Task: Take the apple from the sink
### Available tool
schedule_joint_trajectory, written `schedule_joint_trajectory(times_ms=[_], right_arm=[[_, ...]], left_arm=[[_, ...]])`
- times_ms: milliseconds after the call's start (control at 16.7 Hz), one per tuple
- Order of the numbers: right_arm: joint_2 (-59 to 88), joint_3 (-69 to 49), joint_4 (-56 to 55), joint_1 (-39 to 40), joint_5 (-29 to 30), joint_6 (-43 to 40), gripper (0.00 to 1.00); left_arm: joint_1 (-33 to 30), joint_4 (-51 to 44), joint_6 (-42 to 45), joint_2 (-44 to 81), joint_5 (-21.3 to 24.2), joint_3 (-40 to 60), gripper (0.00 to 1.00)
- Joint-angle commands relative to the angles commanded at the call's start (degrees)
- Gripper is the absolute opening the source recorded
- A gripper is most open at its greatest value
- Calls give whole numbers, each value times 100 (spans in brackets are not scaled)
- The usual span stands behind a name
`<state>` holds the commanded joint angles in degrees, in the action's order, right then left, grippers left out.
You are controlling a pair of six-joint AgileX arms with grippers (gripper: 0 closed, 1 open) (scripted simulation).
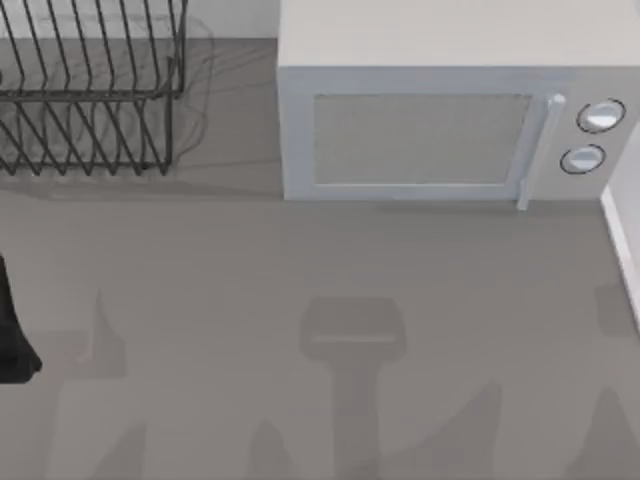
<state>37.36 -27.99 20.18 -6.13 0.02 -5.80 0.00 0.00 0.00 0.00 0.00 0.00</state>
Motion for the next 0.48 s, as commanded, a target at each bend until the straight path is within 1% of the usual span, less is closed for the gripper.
schedule_joint_trajectory(times_ms=[480], right_arm=[[4713,-3143,2266,-688,3,-651,100]], left_arm=[[0,0,0,0,0,0,100]])
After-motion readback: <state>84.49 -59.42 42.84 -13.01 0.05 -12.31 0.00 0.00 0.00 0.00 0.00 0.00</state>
